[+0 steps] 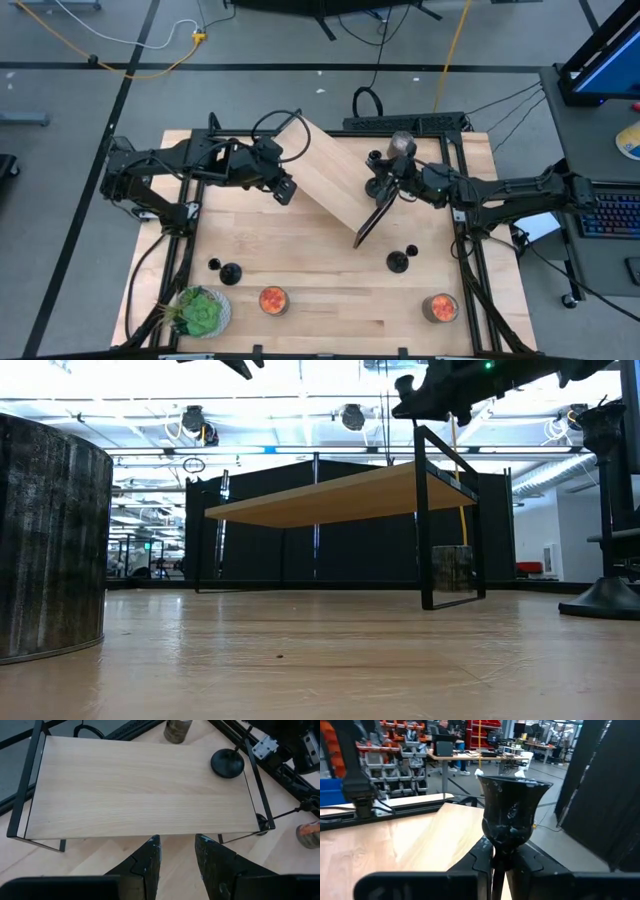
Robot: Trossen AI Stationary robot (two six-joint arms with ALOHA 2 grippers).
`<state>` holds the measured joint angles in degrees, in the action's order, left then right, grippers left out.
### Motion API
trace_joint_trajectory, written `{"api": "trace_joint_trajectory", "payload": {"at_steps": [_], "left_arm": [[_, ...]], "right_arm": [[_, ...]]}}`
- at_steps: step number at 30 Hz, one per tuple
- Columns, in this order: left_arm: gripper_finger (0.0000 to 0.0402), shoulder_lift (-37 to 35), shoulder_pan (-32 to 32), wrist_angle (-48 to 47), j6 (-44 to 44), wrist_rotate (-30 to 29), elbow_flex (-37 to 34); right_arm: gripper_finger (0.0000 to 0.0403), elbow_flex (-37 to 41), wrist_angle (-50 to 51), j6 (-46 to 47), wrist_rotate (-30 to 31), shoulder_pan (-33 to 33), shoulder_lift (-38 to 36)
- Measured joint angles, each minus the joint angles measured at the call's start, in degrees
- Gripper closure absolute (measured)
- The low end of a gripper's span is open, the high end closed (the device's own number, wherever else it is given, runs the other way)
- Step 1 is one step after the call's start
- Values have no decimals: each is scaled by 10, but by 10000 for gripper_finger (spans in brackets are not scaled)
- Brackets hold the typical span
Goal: Pick & Place candle stick holders
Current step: Put the top left black candle holder on the shelf
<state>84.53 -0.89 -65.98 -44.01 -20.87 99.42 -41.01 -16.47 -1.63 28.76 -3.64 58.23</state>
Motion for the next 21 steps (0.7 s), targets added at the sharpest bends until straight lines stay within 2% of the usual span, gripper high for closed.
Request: {"api": "trace_joint_trajectory", "payload": {"at_steps": [10, 21], "left_arm": [[275, 0, 0, 0, 3, 3, 0], [275, 0, 0, 0, 8, 4, 0]], "right_arm": [[378, 0, 4, 24, -3, 0, 0], [361, 0, 24, 43, -3, 0, 0]]}}
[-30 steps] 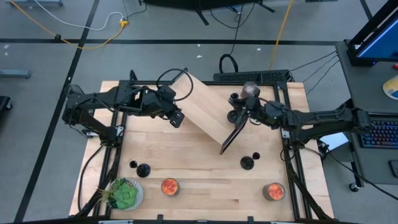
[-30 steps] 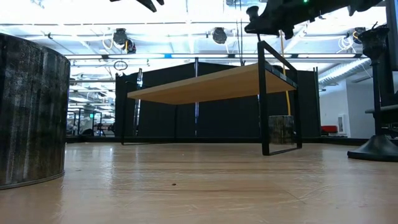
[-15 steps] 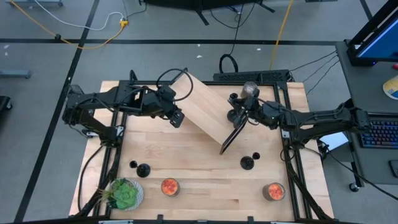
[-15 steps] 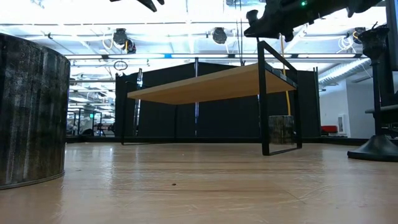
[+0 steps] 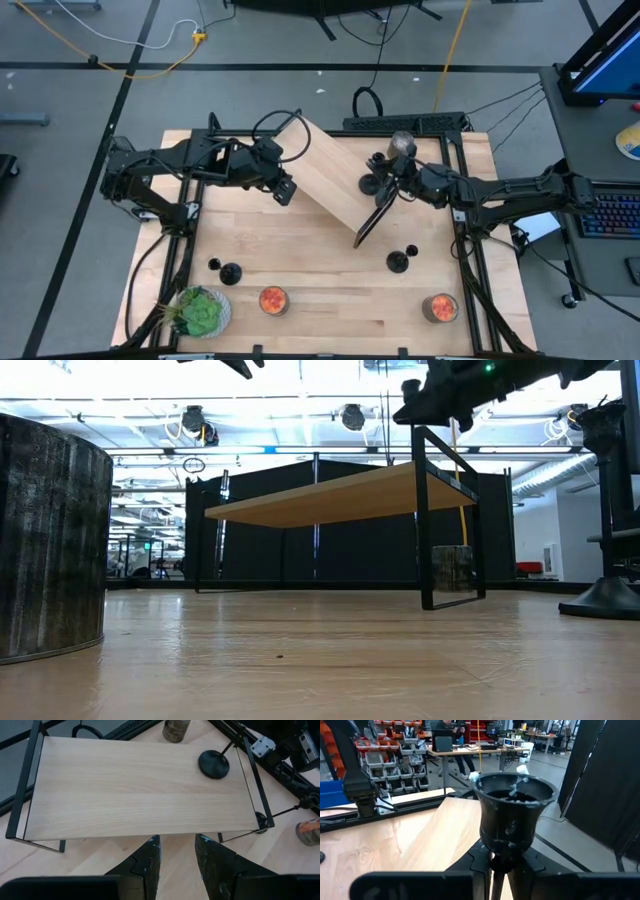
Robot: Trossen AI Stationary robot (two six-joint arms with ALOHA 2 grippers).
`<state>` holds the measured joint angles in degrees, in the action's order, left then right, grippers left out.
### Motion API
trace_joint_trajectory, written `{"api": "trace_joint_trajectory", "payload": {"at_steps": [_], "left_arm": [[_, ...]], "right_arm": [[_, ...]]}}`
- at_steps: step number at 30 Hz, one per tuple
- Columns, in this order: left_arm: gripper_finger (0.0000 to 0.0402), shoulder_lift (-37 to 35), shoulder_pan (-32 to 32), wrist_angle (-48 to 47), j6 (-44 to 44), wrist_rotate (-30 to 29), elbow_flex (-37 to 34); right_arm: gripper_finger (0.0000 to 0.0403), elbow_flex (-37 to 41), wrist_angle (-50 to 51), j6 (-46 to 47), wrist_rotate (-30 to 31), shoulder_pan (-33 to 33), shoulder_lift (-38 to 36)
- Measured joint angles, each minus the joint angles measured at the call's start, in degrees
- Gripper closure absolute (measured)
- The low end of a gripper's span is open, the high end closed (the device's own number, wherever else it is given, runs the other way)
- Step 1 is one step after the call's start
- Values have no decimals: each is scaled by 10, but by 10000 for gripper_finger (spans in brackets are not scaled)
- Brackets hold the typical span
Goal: Pick & Place candle stick holders
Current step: Put the top left black candle holder on the shelf, then put the right black candle holder on the shelf
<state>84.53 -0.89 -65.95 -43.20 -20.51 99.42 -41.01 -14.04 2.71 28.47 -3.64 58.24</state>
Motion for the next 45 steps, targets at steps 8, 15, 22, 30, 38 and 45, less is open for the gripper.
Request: {"api": "trace_joint_trajectory", "payload": {"at_steps": [8, 15, 22, 30, 38, 45], "left_arm": [[275, 0, 0, 0, 5, 0, 0], [275, 0, 0, 0, 12, 0, 0], [275, 0, 0, 0, 22, 0, 0], [275, 0, 0, 0, 26, 0, 0], [275, 0, 0, 0, 26, 0, 0], [275, 0, 0, 0, 26, 0, 0]], "right_arm": [[360, 0, 8, 11, -2, 0, 0], [360, 0, 11, 9, -19, 0, -7], [358, 0, 12, 10, -32, 0, -12], [291, 0, 15, 11, -31, 0, -12], [247, 0, 16, 11, -30, 0, -14], [229, 0, 37, 11, -27, 0, -36]]}}
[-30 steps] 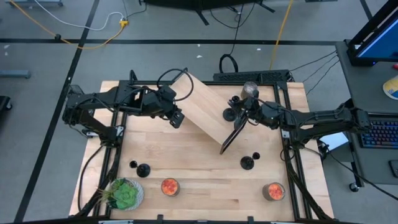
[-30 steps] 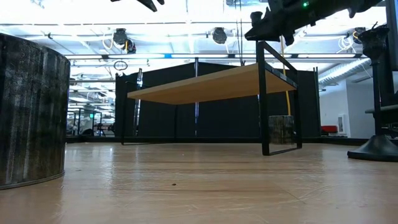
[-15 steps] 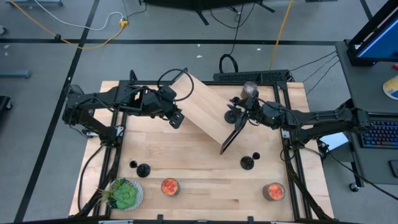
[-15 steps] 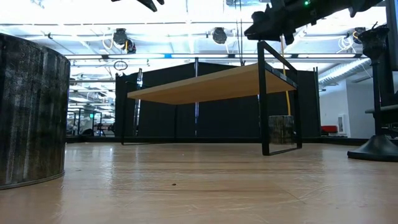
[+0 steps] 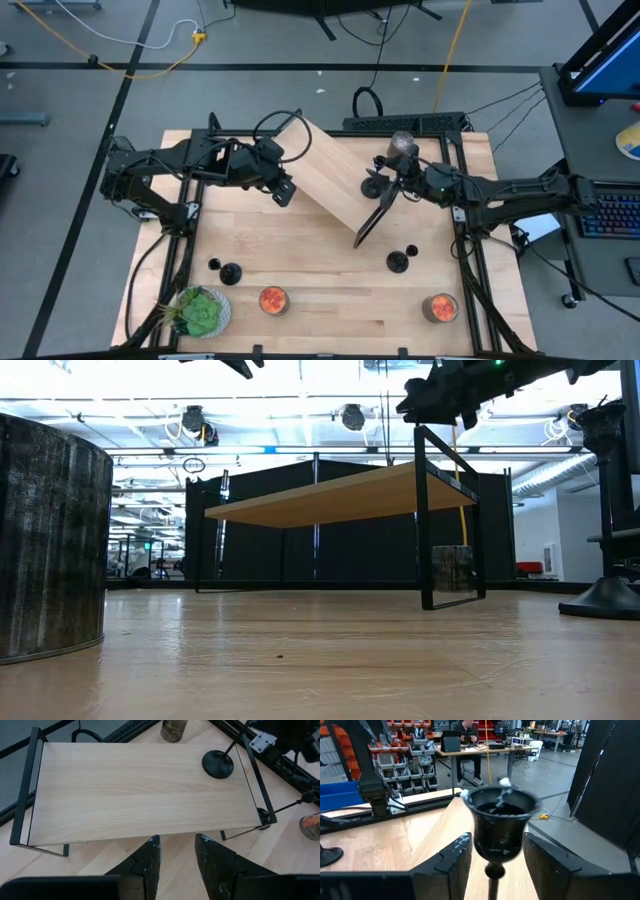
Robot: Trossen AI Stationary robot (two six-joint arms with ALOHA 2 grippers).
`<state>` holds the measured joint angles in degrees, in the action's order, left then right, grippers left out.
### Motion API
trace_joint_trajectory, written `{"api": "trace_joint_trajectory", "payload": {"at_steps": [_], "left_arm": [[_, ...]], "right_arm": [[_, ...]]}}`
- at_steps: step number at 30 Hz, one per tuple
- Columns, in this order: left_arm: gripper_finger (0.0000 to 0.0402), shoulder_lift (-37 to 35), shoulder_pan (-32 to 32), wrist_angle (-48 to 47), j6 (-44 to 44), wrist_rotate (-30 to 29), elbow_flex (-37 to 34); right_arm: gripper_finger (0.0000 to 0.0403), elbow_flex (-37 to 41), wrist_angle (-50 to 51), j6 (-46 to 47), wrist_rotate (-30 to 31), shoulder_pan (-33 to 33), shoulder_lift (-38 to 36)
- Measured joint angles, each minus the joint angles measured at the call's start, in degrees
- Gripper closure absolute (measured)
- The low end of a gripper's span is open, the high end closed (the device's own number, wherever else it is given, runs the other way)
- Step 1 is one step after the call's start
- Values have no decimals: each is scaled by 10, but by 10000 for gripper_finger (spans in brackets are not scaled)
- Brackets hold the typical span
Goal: Pick & Place candle stick holders
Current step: Put the right black candle holder on the shelf
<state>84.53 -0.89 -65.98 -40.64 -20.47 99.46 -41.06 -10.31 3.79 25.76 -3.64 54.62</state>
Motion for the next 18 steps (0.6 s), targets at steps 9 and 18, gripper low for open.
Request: {"api": "trace_joint_trajectory", "payload": {"at_steps": [9, 18], "left_arm": [[275, 0, 0, 0, 0, 0, 0], [275, 0, 0, 0, 43, -1, 0]], "right_arm": [[209, 0, 64, -1, -1, 0, -43], [204, 0, 129, 34, -5, 0, -90]]}}
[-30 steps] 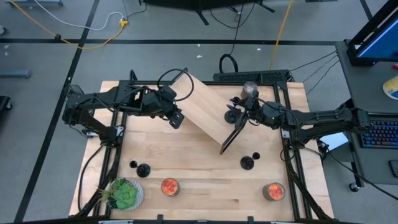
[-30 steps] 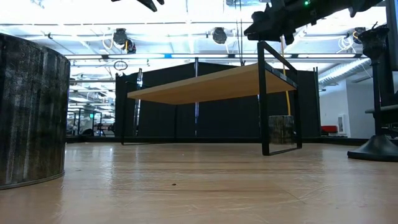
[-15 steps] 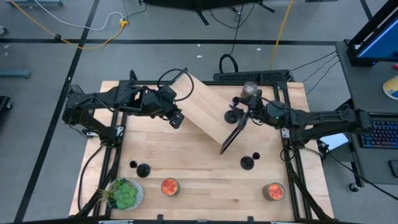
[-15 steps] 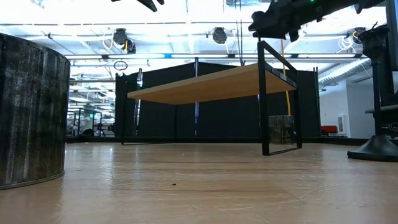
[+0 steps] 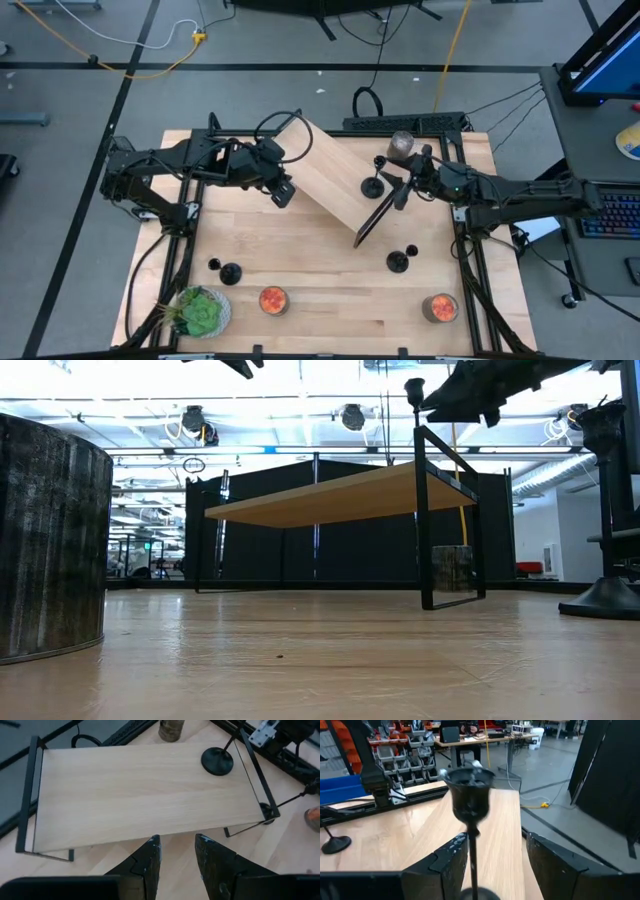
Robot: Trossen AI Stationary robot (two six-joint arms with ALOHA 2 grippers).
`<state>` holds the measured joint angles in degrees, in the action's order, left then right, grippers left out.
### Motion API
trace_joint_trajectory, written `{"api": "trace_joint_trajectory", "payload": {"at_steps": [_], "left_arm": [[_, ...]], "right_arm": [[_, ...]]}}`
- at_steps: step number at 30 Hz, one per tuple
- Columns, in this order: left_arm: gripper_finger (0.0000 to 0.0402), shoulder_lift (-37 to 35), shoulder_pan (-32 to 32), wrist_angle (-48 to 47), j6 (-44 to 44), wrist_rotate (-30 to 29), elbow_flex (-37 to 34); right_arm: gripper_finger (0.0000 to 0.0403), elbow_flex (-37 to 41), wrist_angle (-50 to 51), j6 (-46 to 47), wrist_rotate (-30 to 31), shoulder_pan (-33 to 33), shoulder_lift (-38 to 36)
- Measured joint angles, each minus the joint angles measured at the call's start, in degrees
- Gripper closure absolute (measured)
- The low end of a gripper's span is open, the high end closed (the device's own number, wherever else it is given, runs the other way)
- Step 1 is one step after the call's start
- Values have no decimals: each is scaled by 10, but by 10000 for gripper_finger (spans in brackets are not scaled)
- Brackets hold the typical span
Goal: Pick & Place candle stick holders
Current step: Put the right black candle holder on the shelf
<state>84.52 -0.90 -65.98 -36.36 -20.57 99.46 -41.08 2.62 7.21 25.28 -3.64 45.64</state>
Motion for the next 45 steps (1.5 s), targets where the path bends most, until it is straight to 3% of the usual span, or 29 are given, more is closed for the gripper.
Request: {"api": "trace_joint_trajectory", "payload": {"at_steps": [5, 9, 17, 23, 29, 36, 45], "left_arm": [[275, 0, -9, 5, 31, -36, 0], [275, -3, -18, 74, 45, -52, -46], [275, -21, -26, 258, 71, 31, -187], [275, -54, -26, 440, 88, 71, -289], [275, -119, -26, 501, 73, 79, -398], [275, -223, -37, 547, 57, 75, -505], [275, -377, -62, 539, 48, 65, -609]], "right_arm": [[205, 0, 74, 57, 0, 0, -35], [210, 0, 125, 112, -27, 0, -62], [220, 0, 172, 174, -146, 0, -96], [222, 0, 205, 205, -195, 0, -102], [224, 0, 242, 188, -196, 0, -105], [221, 0, 222, 250, -200, 0, -123], [226, 0, 166, 257, -342, 0, -136]]}}
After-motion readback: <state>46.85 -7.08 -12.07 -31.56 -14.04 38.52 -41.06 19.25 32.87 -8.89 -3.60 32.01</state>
